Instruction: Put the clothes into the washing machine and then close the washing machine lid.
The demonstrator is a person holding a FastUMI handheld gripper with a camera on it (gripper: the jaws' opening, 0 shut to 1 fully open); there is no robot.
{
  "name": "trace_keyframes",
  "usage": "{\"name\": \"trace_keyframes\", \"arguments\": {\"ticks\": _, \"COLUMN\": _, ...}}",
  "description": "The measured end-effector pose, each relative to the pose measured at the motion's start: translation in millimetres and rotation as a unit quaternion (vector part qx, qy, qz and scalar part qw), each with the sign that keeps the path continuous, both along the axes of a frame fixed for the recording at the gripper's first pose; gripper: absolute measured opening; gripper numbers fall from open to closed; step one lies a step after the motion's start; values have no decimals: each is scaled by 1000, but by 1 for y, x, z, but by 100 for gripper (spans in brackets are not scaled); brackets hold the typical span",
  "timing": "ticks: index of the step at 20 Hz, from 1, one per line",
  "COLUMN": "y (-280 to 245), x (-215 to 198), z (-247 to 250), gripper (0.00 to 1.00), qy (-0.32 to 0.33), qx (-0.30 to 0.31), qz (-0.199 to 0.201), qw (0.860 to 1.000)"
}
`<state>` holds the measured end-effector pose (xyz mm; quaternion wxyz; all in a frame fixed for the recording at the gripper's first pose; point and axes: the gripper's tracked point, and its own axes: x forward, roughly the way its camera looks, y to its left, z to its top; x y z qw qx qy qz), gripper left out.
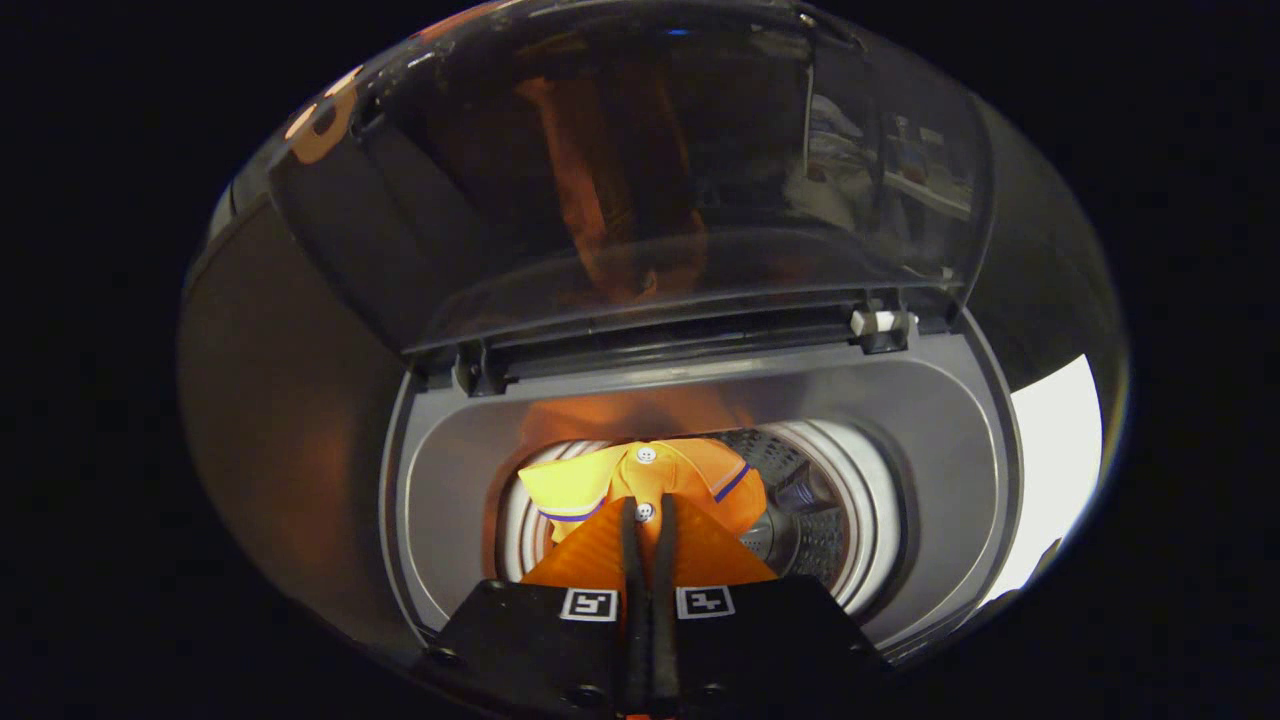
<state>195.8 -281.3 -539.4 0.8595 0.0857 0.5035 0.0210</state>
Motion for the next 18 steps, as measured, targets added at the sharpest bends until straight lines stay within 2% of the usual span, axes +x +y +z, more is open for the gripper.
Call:
{"name": "trace_keyframes", "arguments": {"ticks": 9, "y": -7, "x": -4, "z": -23, "gripper": 8, "qy": 17, "qx": -31, "qz": 13, "qw": 999}}
{"name": "trace_keyframes", "arguments": {"ticks": 11, "y": -10, "x": -5, "z": -28, "gripper": 11, "qy": 22, "qx": -38, "qz": 10, "qw": 999}}
{"name": "trace_keyframes", "arguments": {"ticks": 13, "y": -12, "x": -8, "z": -31, "gripper": 26, "qy": 20, "qx": -45, "qz": 11, "qw": 999}}
{"name": "trace_keyframes", "arguments": {"ticks": 17, "y": -7, "x": -14, "z": -32, "gripper": 100, "qy": 26, "qx": -32, "qz": 17, "qw": 999}}
{"name": "trace_keyframes", "arguments": {"ticks": 18, "y": -7, "x": -15, "z": -33, "gripper": 100, "qy": 27, "qx": -31, "qz": 16, "qw": 999}}
